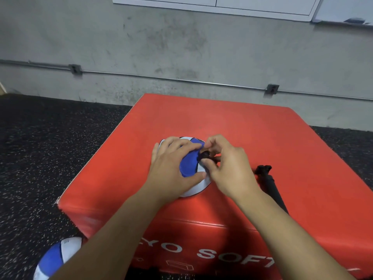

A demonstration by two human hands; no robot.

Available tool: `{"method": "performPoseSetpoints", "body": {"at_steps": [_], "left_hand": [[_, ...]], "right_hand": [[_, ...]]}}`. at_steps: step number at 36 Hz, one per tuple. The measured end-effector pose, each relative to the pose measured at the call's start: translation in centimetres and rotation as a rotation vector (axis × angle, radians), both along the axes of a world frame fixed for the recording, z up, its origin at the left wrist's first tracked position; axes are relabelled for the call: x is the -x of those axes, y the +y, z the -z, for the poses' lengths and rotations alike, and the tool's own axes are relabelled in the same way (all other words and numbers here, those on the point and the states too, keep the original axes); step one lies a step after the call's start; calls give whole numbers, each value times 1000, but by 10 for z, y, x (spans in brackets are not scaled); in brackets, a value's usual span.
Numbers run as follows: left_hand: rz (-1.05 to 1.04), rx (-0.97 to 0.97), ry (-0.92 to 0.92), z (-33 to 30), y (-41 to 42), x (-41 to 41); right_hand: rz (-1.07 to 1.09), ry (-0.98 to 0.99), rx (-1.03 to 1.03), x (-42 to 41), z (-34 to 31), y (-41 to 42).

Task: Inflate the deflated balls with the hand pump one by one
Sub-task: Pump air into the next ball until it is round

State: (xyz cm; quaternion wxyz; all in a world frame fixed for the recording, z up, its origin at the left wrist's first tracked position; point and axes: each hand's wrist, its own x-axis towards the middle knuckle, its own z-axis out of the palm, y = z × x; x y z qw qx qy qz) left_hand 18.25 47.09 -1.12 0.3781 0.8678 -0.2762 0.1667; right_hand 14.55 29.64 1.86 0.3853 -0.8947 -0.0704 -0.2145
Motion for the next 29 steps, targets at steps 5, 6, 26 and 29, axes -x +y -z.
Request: {"method": "performPoseSetpoints", "body": {"at_steps": [5,6,26,29], "left_hand": [[1,-14,11,0,-1,0],[1,-11,18,0,-1,0],[-5,25,46,-4,-1,-14],[-17,36,46,-3,-4,-13]], "right_hand": [[-3,38,57,-4,1,2],[-4,42,60,-5,2,3],[-13,-107,-358,4,-1,-13],[2,-141,-313,5,0,-15]]}}
